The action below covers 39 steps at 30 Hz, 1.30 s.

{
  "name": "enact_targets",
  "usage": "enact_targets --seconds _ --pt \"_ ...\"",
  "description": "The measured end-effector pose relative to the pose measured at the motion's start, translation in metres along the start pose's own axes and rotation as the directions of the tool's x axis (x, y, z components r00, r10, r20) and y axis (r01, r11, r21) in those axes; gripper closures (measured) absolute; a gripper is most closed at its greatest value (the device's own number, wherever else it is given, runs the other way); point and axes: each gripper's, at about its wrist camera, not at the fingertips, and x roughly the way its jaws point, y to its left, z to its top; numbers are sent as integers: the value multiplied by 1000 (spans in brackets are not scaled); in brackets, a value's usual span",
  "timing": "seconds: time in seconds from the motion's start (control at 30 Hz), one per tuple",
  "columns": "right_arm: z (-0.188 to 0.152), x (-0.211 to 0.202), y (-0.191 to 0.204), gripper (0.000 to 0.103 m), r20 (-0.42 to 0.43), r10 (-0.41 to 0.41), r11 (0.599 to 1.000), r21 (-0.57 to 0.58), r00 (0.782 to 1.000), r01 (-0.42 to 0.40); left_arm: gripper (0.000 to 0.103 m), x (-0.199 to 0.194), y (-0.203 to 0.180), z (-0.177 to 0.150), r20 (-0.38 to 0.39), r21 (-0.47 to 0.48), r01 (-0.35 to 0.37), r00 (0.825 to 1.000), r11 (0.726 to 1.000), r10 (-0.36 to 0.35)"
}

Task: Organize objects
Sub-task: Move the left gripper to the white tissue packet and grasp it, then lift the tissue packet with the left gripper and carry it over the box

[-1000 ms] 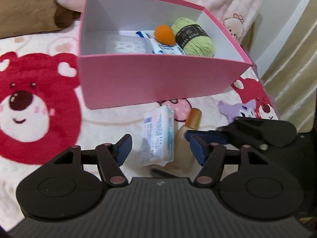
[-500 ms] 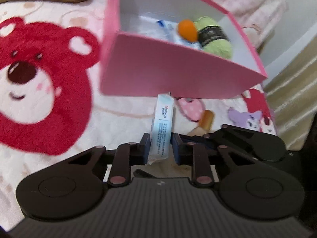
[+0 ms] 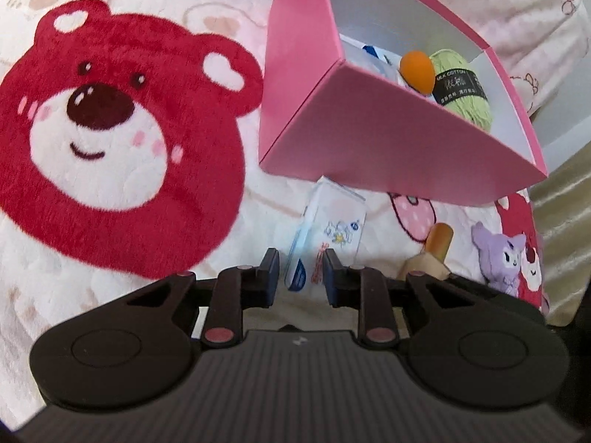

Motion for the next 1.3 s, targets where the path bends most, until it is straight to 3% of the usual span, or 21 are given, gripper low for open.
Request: enact_targets --seconds 0.1,0.3,0.47,0.57,0.7,1.0,1.3 --pt "3 7 2 26 16 1 1000 16 1000 -1 81 5 -2 1 -29 12 56 998 998 -56" --pt "-6 1 9 26 63 -89 994 -51 994 92 81 4 -1 -2 -82 -36 155 984 987 -157" --pt "-13 7 7 51 70 -119 991 -57 990 123 79 9 -3 -1 -49 -13 73 996 997 -73" --pt "-13 5 5 52 62 -111 992 -56 992 115 79 12 -4 -2 -54 -19 94 994 995 -95" --pt "-16 -2 7 52 45 -98 993 -63 994 101 80 2 -20 -10 -43 50 57 998 997 -55" --pt "-32 -30 19 53 15 -26 999 -47 1000 26 79 -34 -37 -32 -90 111 17 996 994 -7" --pt "-24 -76 35 53 11 -34 990 -135 999 36 79 -80 -55 -43 -47 120 48 998 992 -43"
